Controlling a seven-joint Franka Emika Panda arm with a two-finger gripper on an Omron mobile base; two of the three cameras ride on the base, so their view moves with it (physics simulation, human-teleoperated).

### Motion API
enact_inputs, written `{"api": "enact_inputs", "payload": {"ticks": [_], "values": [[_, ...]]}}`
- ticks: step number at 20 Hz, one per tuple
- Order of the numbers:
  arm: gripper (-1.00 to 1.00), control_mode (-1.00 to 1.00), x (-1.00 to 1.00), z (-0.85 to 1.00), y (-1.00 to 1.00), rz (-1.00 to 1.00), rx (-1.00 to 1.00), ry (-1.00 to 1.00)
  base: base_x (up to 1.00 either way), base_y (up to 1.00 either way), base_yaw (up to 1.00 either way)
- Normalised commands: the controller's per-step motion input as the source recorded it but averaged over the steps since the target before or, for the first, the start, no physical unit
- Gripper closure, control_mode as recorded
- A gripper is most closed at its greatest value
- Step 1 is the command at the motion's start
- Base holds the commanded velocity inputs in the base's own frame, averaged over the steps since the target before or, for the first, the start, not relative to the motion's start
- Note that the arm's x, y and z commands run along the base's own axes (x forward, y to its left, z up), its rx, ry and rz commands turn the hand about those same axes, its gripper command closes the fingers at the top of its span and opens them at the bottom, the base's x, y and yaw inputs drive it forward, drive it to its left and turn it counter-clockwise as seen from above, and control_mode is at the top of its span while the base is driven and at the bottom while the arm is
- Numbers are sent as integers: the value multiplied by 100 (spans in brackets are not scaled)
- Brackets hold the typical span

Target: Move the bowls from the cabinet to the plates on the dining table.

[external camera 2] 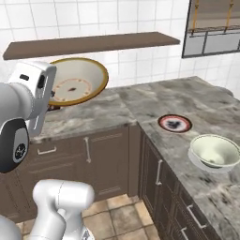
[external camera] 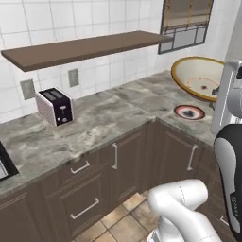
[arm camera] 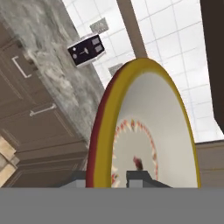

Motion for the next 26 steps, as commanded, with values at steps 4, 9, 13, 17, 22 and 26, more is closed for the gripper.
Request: {"api": "enact_inputs", "payload": {"ticks": [4, 9, 13, 17, 22, 26], "values": [[100, 100, 0, 0, 0, 0, 0, 0, 57, 32, -31], [100, 100, 0, 0, 0, 0, 0, 0, 56, 31, -31], [100, 100, 0, 0, 0, 0, 0, 0, 51, 13, -30], [100, 100, 0, 0, 0, 0, 0, 0, 43, 0, -31], [100, 100, 0, 0, 0, 0, 0, 0, 34, -4, -32], [100, 100, 0, 0, 0, 0, 0, 0, 36, -4, -31]]}}
